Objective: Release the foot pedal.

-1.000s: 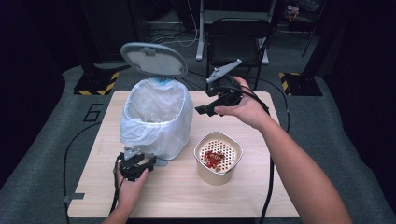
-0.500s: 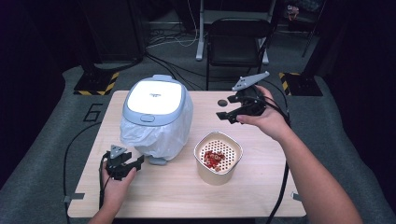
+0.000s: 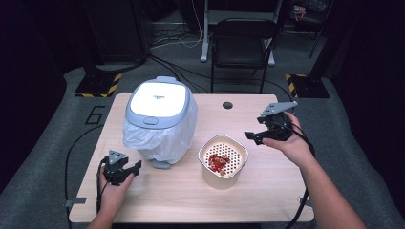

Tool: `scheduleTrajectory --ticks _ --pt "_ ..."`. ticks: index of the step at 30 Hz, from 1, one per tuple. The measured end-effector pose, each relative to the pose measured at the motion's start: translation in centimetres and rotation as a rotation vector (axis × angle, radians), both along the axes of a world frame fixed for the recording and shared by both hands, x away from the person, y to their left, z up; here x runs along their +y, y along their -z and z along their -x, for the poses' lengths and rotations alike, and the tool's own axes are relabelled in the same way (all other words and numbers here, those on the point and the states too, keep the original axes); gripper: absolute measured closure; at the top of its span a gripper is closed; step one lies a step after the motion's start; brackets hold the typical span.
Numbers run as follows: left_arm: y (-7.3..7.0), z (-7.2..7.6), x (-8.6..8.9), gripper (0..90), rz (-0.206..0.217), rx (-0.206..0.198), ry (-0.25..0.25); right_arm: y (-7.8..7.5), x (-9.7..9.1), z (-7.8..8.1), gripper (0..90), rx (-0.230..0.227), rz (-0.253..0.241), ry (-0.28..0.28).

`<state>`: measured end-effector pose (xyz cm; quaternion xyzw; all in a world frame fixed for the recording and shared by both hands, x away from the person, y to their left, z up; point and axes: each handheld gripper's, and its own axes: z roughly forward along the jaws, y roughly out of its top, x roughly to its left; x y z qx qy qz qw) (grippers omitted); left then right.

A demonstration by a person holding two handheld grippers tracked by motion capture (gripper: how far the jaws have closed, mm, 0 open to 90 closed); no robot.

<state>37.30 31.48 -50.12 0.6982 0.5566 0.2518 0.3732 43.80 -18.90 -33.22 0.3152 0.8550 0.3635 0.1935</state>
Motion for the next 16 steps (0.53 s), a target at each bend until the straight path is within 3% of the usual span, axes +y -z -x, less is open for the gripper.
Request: scheduleTrajectory --ticks 4,7,10,12,13,14,16 --pt "0.3 -0.1 0.7 39.6 0.014 -0.001 -0.024 1.7 -1.8 0.8 24.4 0.013 -0.025 0.041" --pt "0.5 -0.2 1.0 39.3 0.021 0.007 -0.031 3.2 -2.7 1.4 24.4 0.018 -0.01 0.056" --pt "0.7 -0.3 1.4 38.1 0.005 0.005 -0.045 5.0 -3.2 2.5 24.3 0.022 -0.006 0.086" --pt "0.8 -0.4 1.8 36.2 -0.026 -0.001 -0.058 6.2 -3.7 3.3 24.1 0.047 -0.014 0.076" --pt "1.0 -0.5 1.8 35.9 -0.01 -0.005 -0.077 6.9 -4.0 3.7 23.8 0.054 -0.012 0.08" --pt "1.0 -0.6 2.1 35.6 -0.027 0.014 -0.07 7.7 -4.2 4.2 23.7 0.06 -0.017 0.098" --pt "1.3 -0.7 2.3 35.2 -0.018 0.029 -0.076 9.2 -4.7 4.9 23.3 0.069 -0.014 0.128"
